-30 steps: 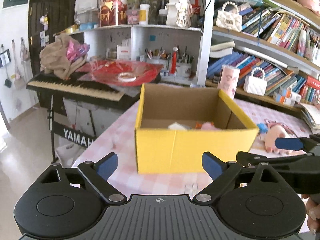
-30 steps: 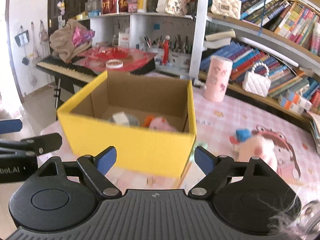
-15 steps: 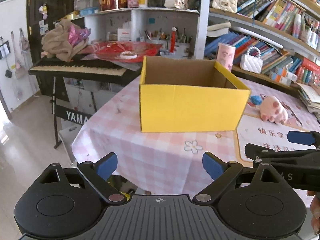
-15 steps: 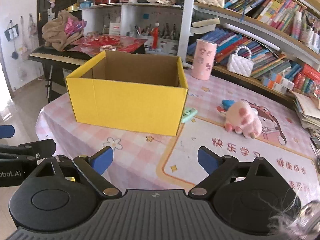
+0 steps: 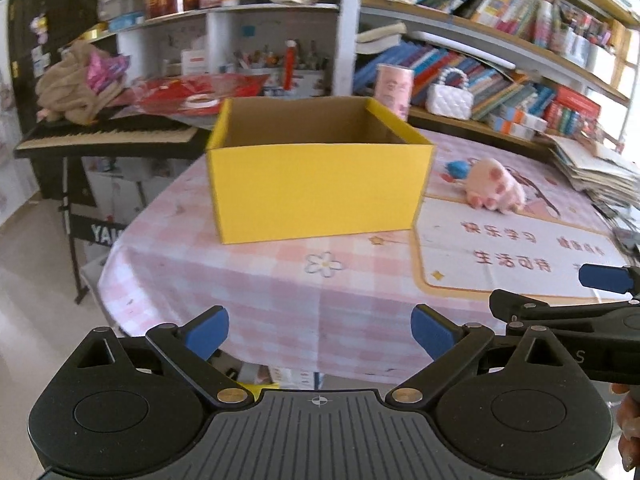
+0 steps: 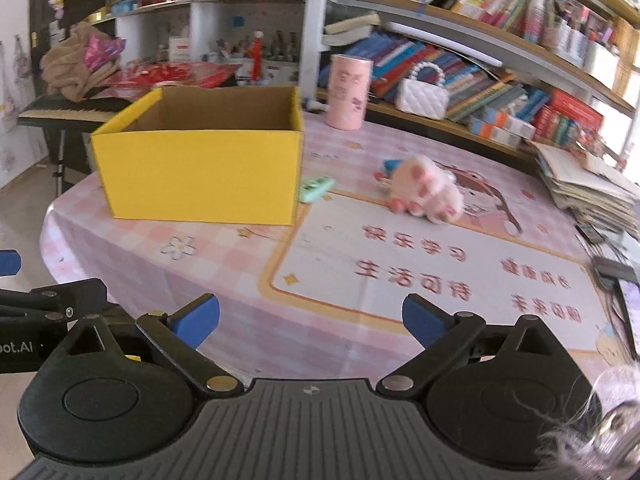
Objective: Organize objects
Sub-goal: 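Withdraw both grippers from the box toward the plush pig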
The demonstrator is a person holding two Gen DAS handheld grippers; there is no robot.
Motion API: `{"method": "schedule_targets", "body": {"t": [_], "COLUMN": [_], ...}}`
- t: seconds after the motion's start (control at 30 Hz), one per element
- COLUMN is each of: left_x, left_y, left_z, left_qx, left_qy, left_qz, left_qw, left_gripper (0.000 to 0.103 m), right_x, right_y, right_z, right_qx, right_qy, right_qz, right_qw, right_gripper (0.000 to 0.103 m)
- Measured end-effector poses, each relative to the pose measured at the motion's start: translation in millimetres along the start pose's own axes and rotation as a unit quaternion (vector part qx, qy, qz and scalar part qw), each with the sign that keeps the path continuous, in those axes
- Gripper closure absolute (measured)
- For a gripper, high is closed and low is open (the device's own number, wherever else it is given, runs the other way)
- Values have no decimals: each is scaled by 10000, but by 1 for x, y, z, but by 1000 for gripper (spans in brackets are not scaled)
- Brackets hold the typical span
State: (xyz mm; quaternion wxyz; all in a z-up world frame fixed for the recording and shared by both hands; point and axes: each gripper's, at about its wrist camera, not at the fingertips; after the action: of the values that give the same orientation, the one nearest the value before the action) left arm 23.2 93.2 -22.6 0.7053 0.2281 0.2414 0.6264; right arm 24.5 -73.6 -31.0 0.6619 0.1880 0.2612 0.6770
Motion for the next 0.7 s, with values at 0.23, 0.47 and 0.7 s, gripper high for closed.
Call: {"method": "schedule_targets", "body": {"t": [0.23,0.47,0.7], "left_x": [-28,-59,-93], "left_y": [-7,-18,-35], "left_z": [4,8,12], "left_qx": [32,122,229], "left_qy": [-331,-610,-802], "left_qz": [-355,-680,-930], "left_qw": [9988,9957,9922], "left_gripper": [4,4,4], "right_x": [-28,-57,-90], "right_y": [8,11,5], "right_z": [-10,-18,-23], "right_qx": [42,135,280], "right_qy": [-329,-578,-776], "right_qz": [-381,-727,-1001], "right_qw": [9987,9956,9916], "right_gripper": [4,4,3]}}
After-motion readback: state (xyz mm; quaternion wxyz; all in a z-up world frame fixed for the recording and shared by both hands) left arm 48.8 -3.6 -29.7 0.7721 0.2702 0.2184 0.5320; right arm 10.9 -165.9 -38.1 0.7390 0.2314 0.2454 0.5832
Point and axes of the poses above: each gripper's, at about its wrist camera, not at the fingertips, and y roughly against the way its jaws point, x to its left, z to its top, and after that the axes turned 2 degrees about -x, right-handed
